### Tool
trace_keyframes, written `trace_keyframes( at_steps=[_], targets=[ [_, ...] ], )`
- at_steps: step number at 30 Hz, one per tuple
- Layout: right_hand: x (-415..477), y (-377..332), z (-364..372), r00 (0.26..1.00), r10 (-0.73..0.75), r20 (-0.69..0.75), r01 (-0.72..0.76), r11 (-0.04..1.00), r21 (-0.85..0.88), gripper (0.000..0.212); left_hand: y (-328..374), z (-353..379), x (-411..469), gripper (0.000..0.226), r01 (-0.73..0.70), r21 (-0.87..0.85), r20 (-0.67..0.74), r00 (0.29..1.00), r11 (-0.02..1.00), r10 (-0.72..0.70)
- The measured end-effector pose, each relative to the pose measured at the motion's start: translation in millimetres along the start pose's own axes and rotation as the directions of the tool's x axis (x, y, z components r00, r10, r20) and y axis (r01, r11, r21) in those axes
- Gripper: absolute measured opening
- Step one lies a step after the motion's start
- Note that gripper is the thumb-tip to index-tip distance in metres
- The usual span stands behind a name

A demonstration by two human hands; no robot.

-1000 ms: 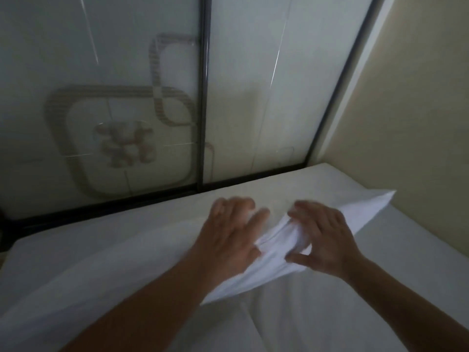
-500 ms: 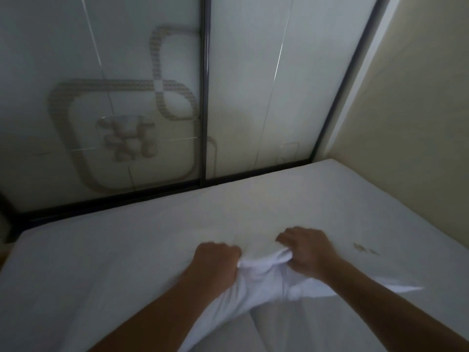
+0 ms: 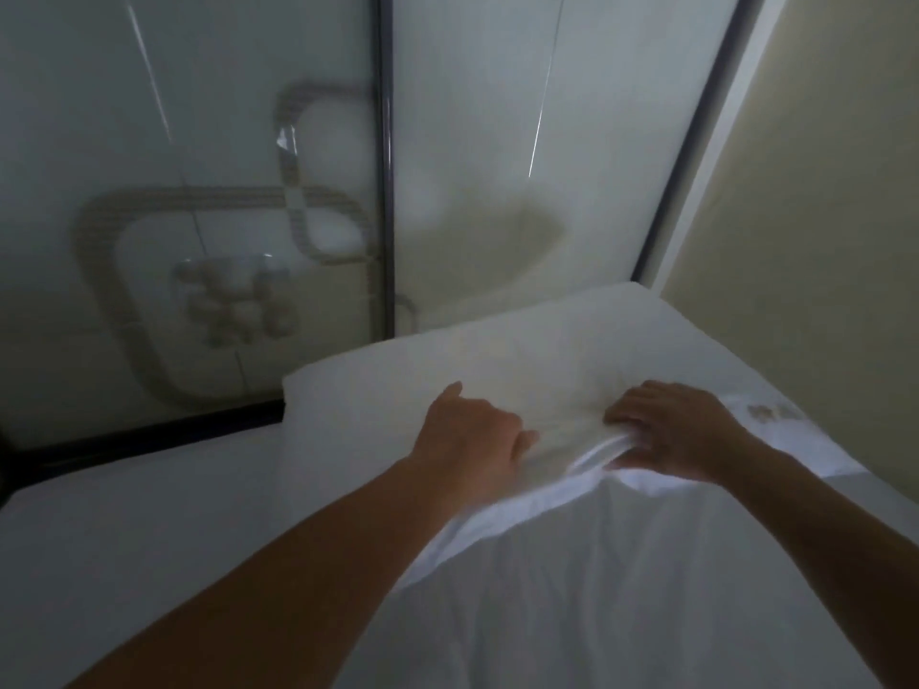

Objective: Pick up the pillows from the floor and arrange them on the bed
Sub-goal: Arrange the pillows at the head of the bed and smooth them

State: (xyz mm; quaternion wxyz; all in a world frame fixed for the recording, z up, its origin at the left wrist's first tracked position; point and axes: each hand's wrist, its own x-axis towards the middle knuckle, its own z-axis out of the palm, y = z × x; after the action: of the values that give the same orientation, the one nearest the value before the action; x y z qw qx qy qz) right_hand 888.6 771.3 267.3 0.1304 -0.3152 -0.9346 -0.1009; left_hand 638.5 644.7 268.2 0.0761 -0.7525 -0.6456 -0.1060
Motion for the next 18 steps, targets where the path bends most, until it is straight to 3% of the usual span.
trace_keyframes(
  at_steps=[2,6,10,12,18],
  targets=[
    [-4.8,15.0,24.3,0.958,0.151,0.246,-0.173,0.983,0.069,0.063,-11.1,25.5,-6.6,0.052,0.072,-0.020,0.187,0.980,0.997,-0.067],
    [3.5,35.9,85.2,0.883,0.289,0.369,-0.351,0.930,0.110,0.076,-47.6,66.4,-22.8,0.058,0.179,-0.032,0.366,0.918,0.983,-0.155],
    [44.3,65.6,139.4,0.805,0.378,0.457,-0.445,0.895,0.043,0.084,-78.7,97.4,-11.5,0.059,0.214,-0.030,0.391,0.901,0.976,-0.185],
    [64.6,78.7,175.9,0.791,0.375,0.484,-0.411,0.911,-0.034,0.085,-89.1,119.5,8.2,0.060,0.211,-0.035,0.355,0.916,0.977,-0.185],
    [58.7,70.6,274.2,0.870,0.244,0.427,-0.192,0.968,-0.163,0.071,-99.1,207.2,88.5,0.077,0.200,-0.112,0.253,0.953,0.973,-0.167]
  ],
)
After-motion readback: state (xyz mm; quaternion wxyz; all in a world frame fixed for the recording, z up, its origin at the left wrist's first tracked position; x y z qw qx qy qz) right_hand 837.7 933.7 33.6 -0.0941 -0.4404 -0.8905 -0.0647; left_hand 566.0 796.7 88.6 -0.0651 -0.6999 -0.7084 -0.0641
